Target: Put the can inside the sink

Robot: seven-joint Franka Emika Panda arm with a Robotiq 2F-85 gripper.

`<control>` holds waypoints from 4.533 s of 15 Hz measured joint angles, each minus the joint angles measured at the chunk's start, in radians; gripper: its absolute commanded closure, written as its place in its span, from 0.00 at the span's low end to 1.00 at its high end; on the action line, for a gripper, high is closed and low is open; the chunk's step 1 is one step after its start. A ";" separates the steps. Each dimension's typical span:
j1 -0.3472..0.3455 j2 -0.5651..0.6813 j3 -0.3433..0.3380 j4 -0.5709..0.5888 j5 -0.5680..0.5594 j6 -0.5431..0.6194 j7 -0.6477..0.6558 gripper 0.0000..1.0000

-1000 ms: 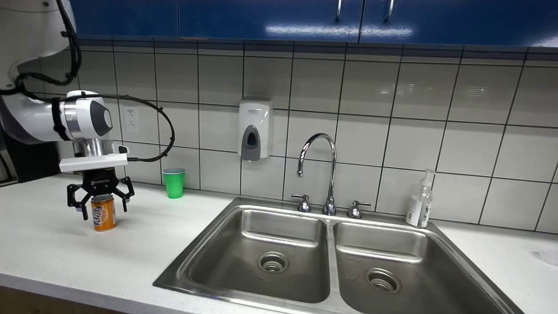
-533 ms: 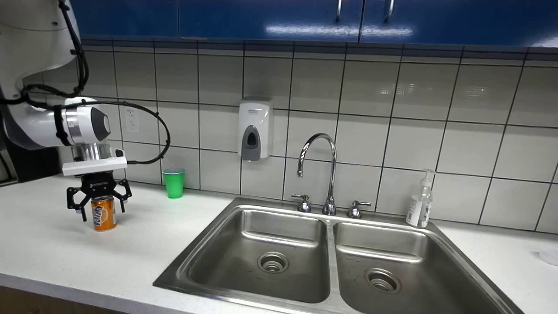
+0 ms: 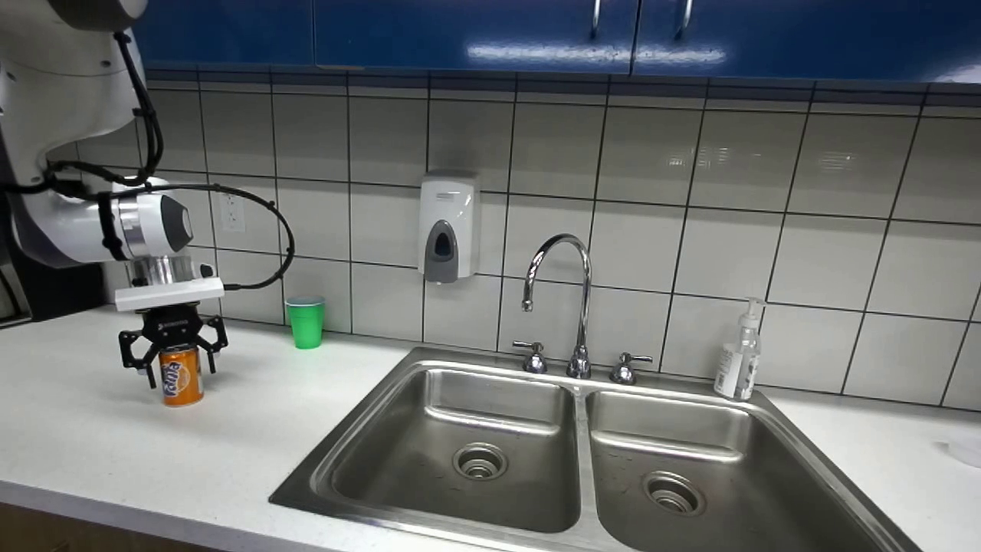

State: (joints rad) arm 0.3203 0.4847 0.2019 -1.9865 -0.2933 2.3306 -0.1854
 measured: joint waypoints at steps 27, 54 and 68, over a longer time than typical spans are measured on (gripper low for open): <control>-0.166 -0.262 -0.074 -0.230 0.047 0.043 0.005 0.56; -0.462 -0.406 -0.361 -0.446 0.053 0.109 -0.101 0.56; -0.543 -0.228 -0.399 -0.395 0.115 0.249 -0.209 0.56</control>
State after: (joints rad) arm -0.2223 0.2563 -0.1974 -2.3818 -0.1787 2.5798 -0.3939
